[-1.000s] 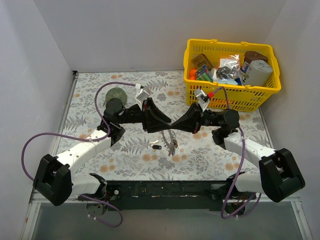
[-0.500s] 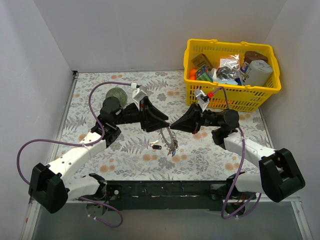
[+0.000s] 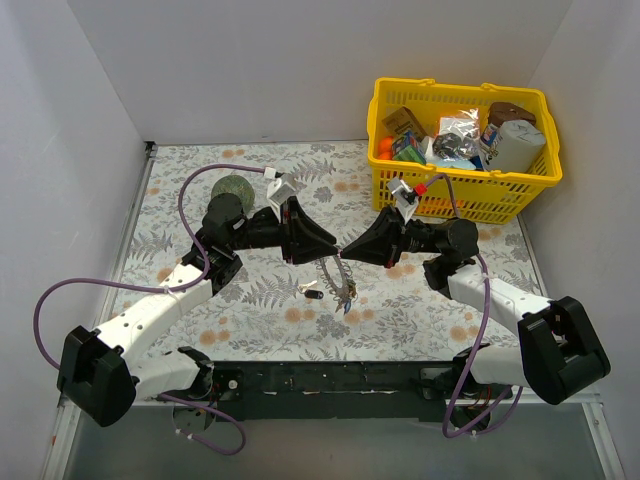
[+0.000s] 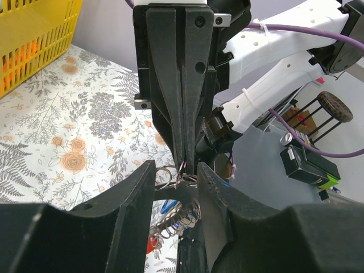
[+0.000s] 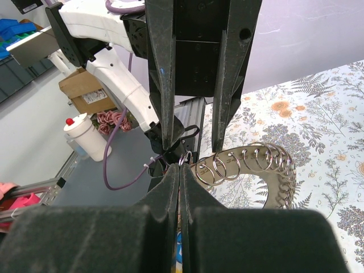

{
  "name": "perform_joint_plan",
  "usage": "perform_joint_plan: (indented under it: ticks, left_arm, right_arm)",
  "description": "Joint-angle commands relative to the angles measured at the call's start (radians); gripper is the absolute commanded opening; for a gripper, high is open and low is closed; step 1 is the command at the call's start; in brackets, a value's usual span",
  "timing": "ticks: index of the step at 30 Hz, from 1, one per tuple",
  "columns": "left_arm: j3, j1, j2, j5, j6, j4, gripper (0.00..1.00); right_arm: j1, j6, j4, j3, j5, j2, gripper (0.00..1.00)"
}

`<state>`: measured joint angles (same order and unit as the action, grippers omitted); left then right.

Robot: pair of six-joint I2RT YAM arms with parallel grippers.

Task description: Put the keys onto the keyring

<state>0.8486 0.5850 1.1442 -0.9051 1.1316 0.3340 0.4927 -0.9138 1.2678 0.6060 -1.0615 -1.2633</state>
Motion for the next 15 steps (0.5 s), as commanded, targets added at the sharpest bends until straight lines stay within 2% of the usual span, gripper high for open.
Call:
perform_joint_plan:
  ticks: [1, 8, 10, 15]
  left_arm:
    - [0.001, 0.004, -0.018, -0.008, -0.029, -0.021, 0.34]
    - [0.006, 0.004, -0.015, -0.023, -0.044, -0.033, 0.26]
    - [0.004, 0.003, -0.014, -0.028, -0.046, -0.038, 0.20]
    - [0.006, 0.004, -0.006, -0.032, -0.052, -0.046, 0.14]
  right_arm:
    - [0.001, -0.007, 0.156, 0.012, 0.012, 0.019, 0.01]
    - [0.001, -0.008, 0.157, 0.014, 0.015, 0.016, 0.01]
    - [0.001, -0.008, 0.157, 0.014, 0.015, 0.016, 0.01]
    - [0.001, -0.010, 0.159, 0.015, 0.017, 0.015, 0.01]
